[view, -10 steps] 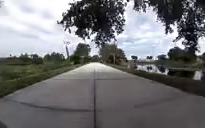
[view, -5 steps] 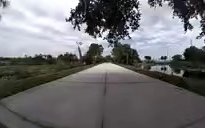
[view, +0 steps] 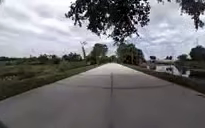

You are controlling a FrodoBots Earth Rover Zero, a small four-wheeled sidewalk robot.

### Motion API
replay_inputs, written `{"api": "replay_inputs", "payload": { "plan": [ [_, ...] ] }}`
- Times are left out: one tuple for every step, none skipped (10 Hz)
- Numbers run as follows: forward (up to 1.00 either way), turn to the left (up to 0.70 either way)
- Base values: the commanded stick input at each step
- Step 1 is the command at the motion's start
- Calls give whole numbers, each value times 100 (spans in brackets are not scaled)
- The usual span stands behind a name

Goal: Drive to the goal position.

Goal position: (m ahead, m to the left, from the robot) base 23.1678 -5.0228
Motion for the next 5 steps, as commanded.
{"api": "replay_inputs", "payload": {
  "plan": [
    [85,0],
    [85,0],
    [85,0],
    [85,0],
    [85,0]
  ]
}}
